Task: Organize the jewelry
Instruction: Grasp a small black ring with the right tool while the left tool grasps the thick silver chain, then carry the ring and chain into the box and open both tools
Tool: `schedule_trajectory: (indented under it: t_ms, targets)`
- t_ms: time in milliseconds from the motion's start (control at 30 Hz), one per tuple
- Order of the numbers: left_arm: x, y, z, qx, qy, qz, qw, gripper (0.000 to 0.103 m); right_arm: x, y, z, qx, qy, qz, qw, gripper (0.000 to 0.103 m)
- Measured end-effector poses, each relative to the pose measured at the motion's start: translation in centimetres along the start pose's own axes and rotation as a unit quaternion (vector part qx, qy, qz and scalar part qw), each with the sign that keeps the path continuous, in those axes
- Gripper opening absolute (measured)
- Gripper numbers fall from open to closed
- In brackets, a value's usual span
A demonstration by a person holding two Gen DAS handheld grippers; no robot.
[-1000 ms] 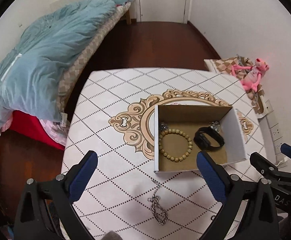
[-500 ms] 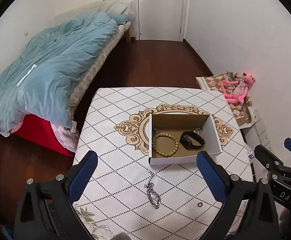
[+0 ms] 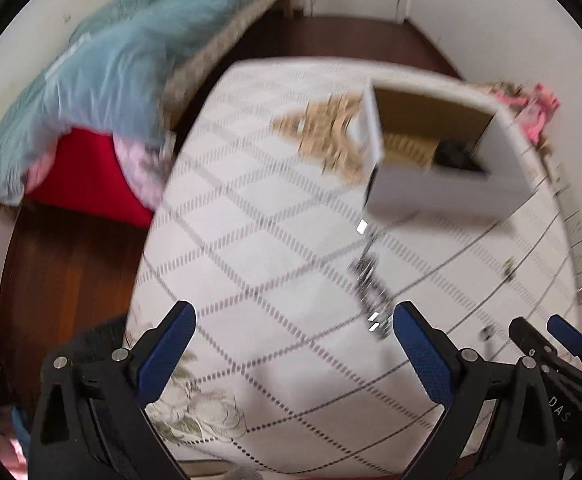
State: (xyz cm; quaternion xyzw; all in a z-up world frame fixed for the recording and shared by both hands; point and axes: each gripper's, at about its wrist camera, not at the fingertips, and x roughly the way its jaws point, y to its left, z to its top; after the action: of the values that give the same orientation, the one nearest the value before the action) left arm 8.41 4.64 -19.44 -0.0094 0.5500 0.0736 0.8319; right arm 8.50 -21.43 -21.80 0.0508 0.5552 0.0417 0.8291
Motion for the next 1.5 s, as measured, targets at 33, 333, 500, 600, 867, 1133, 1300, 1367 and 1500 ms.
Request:
schedule_trajectory:
  t_ms: [33, 333, 500, 600, 867, 1133, 1300, 1367, 1500]
  targets:
    - [0.7, 0.2, -0.4, -0.002, 0.008, 0.001, 1.0, 0.101, 0.7, 0.3, -0.5, 0.0, 0.002, 0.003, 1.0, 0.07]
    - [3.1, 1.0, -2.1, -0.011, 0.041, 0.009, 0.9991, 0.101, 3.2, 2.3, -1.9, -0.043, -0.009, -0.037, 0.998, 0.023]
    - [3.7, 1.0, -2.1, -0.016, 0.049, -0.002, 0.9987, 0.101, 2.6, 1.7, -1.8, -0.03, -0.019, -0.022, 0.999, 0.013]
    - [4.0, 0.8, -1.6, -0.021, 0.047, -0.019, 0.9985, 0.1, 1.8, 0.5, -1.9, -0.005, -0.025, -0.014, 1.0, 0.013]
    - [5.1, -2.1, 0.8, 0.006, 0.036, -0.071, 0.9968, 0.1, 1.9, -1.2, -1.2, 0.018, -0.029, -0.014, 0.999, 0.013]
    - [6.3, -5.5, 1.3, 0.08, 0.028, -0.098, 0.9916, 0.013, 1.7, -2.3, -0.8, 0.034, -0.031, -0.011, 0.999, 0.013]
    - [5.1, -4.6, 1.2, 0.058, 0.016, -0.146, 0.9874, 0.006, 0.4, -3.1, -0.3, 0.049, -0.043, 0.001, 0.998, 0.013]
    - [4.0, -4.1, 1.3, 0.052, 0.008, -0.161, 0.9856, 0.006, -0.4, -3.4, 0.0, 0.053, -0.049, 0.009, 0.997, 0.013]
    - [0.8, -3.2, 1.6, 0.046, -0.015, -0.19, 0.9806, 0.006, -2.1, -3.4, 0.8, 0.055, -0.062, 0.027, 0.996, 0.013]
